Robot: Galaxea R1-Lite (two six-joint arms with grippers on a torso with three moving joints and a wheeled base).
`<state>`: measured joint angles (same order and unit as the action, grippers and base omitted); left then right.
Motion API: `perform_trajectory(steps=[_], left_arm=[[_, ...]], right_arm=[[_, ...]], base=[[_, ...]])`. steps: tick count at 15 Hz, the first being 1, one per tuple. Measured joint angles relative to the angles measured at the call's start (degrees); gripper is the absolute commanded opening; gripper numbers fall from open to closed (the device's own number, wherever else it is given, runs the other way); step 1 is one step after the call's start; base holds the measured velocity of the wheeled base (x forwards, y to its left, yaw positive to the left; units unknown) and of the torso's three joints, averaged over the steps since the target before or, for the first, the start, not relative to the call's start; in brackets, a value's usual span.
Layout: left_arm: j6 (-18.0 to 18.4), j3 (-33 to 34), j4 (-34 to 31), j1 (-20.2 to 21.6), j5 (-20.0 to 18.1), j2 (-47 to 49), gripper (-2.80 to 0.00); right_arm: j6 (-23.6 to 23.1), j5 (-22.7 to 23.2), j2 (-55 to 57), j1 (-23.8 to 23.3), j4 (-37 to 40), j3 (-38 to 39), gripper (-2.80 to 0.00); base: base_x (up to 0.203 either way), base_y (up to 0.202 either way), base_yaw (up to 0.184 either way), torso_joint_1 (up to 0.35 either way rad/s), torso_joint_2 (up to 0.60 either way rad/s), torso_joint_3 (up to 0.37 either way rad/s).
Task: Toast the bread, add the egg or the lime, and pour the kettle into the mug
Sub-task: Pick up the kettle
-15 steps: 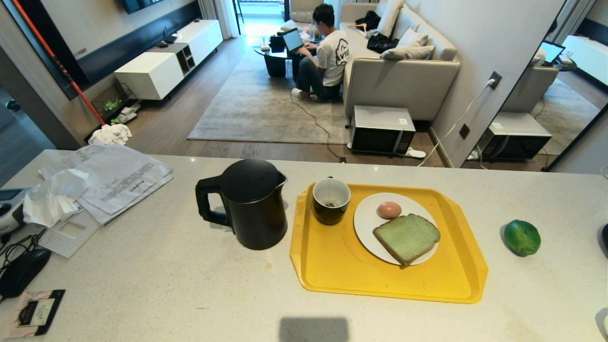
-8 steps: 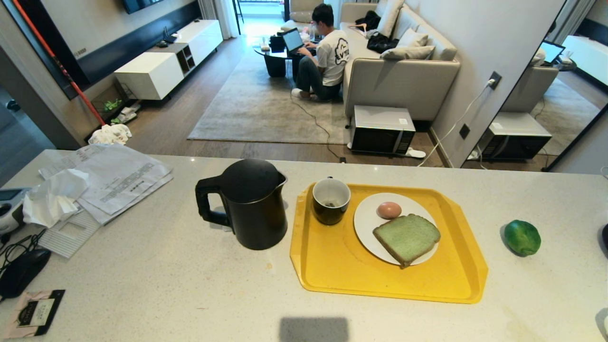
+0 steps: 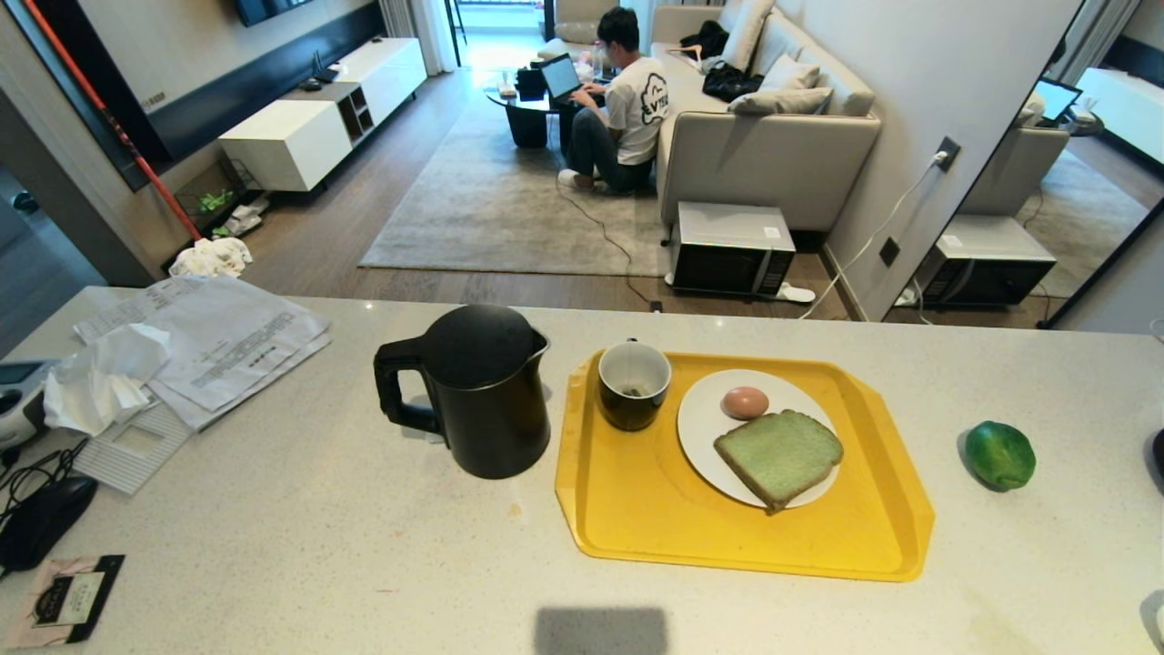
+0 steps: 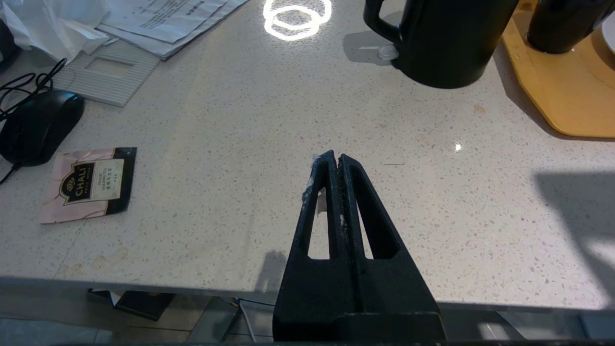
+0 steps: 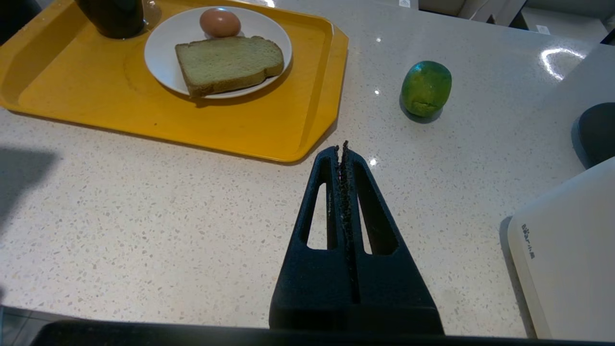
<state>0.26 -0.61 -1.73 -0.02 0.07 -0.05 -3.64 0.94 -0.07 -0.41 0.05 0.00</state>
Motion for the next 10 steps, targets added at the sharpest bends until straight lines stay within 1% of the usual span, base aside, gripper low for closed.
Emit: perform_trajectory(steps=[5,6,8,10], left_arm=[[0.1,-0.4,-0.2,0.0,0.0,0.0,-2.80],[0.0,-2.0,-0.6,0.0,-0.3,0.0,-2.80],[0.0,-8.4,-3.3,0.0,-1.2,1.3,-2.80],[-0.3,-15.6,-6.7,-0.2,-1.6,6.2,-2.80]], right_arm=[[0.0,0.0,0.0,0.0,0.0,0.0,-2.80],[0.0,0.0,0.0,0.0,0.0,0.0,-2.80],[0.0,0.0,0.0,0.0,0.0,0.0,-2.80],[0.0,0.0,0.0,0.0,0.0,0.0,-2.80]], base=[[0.000,0.000,0.000,0.000,0.00,0.000],[0.000,0.000,0.000,0.000,0.00,0.000],[0.000,0.000,0.000,0.000,0.00,0.000],[0.000,0.000,0.000,0.000,0.00,0.000]])
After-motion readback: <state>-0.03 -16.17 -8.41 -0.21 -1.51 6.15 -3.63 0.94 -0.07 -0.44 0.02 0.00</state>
